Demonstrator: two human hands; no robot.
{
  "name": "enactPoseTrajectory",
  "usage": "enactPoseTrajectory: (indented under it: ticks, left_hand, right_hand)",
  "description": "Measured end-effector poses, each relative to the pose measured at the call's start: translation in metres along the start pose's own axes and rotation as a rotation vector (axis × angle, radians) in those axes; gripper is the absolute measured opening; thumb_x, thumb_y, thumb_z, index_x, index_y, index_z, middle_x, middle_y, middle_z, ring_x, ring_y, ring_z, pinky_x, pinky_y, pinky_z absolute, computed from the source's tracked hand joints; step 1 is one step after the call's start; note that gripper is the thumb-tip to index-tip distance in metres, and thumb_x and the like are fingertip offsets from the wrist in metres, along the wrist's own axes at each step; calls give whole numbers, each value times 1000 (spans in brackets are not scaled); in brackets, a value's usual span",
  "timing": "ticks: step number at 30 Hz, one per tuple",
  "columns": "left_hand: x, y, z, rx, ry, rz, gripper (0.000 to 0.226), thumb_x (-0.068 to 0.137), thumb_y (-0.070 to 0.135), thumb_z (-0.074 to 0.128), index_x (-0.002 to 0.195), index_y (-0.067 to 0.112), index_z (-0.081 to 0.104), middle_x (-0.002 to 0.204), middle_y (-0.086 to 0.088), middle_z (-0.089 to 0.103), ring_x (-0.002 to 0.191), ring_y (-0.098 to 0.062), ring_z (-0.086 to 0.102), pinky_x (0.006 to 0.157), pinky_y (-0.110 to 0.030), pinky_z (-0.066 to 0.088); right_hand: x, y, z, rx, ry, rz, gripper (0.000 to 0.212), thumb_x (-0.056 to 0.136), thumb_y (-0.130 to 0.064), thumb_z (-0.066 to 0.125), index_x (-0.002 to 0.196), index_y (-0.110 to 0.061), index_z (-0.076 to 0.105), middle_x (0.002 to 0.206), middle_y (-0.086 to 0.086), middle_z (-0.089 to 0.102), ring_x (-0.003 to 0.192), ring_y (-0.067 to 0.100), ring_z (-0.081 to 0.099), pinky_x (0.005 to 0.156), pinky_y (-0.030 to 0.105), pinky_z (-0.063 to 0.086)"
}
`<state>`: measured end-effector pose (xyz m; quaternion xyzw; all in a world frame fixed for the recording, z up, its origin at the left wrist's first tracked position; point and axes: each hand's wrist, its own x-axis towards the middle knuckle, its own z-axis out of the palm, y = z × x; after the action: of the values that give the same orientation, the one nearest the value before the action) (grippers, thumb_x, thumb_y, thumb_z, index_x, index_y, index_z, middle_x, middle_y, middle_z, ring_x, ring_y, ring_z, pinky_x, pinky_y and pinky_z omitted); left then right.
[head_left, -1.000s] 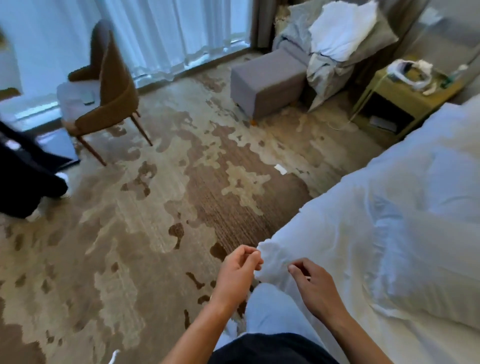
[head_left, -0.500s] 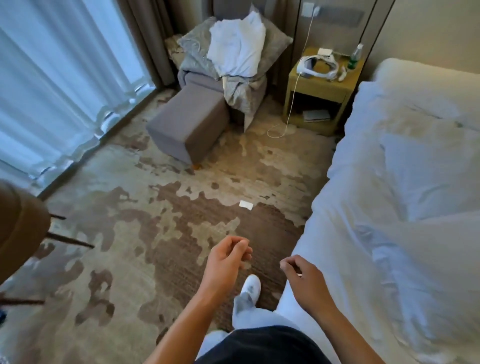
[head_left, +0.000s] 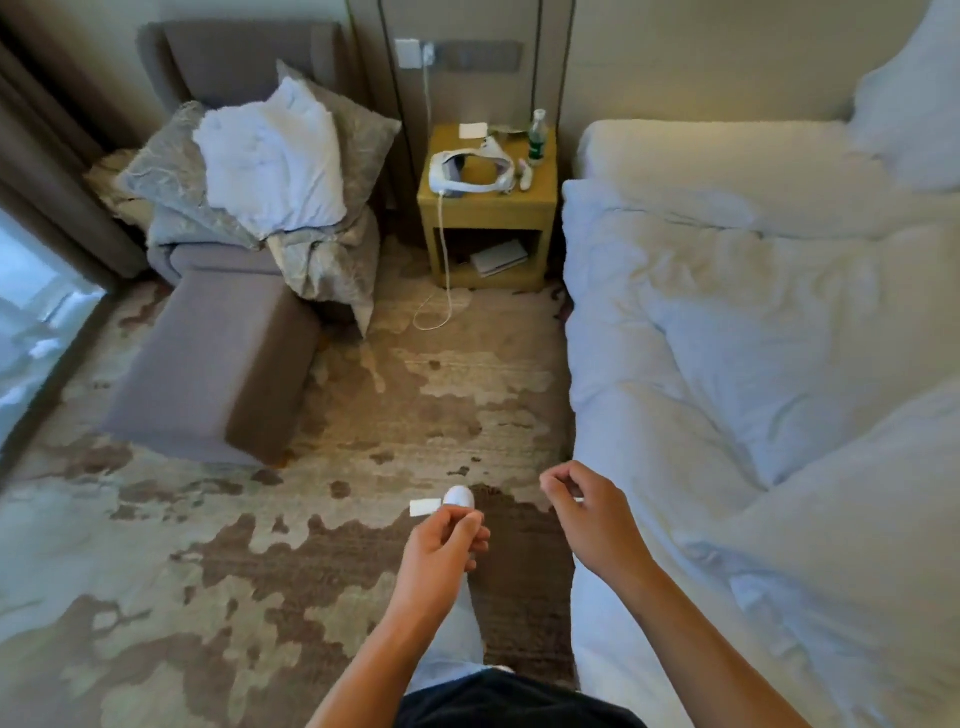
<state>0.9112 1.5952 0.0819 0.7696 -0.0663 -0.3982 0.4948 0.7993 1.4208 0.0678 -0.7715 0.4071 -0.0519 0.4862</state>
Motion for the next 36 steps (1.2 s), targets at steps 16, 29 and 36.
enactPoseTrajectory:
  ticks: [16, 29, 36]
  left_hand:
    - [252, 237, 160, 304, -734, 135, 15, 101, 25, 60, 100, 16, 73, 90, -3, 78, 87, -19, 75, 78, -37, 60]
    - [410, 346, 293, 558, -725, 192, 17, 101, 26, 58, 102, 17, 72, 92, -1, 78, 89, -18, 75, 81, -40, 60]
    - [467, 377, 384, 623, -797, 165, 16, 100, 28, 58, 101, 17, 71, 93, -2, 78, 88, -18, 75, 81, -41, 60]
  right_hand:
    - [124, 14, -89, 251, 593, 622, 17, 100, -33, 62, 84, -30, 67, 87, -10, 73, 84, 4, 66, 77, 28, 53]
    - [324, 69, -224, 345, 707, 590, 13, 103, -36, 59, 94, -30, 67, 91, -17, 68, 87, -2, 61, 72, 14, 44]
    - [390, 116, -298, 253, 707, 724, 24, 103, -40, 58, 120, -24, 63, 123, -2, 66, 108, 16, 63, 87, 29, 48]
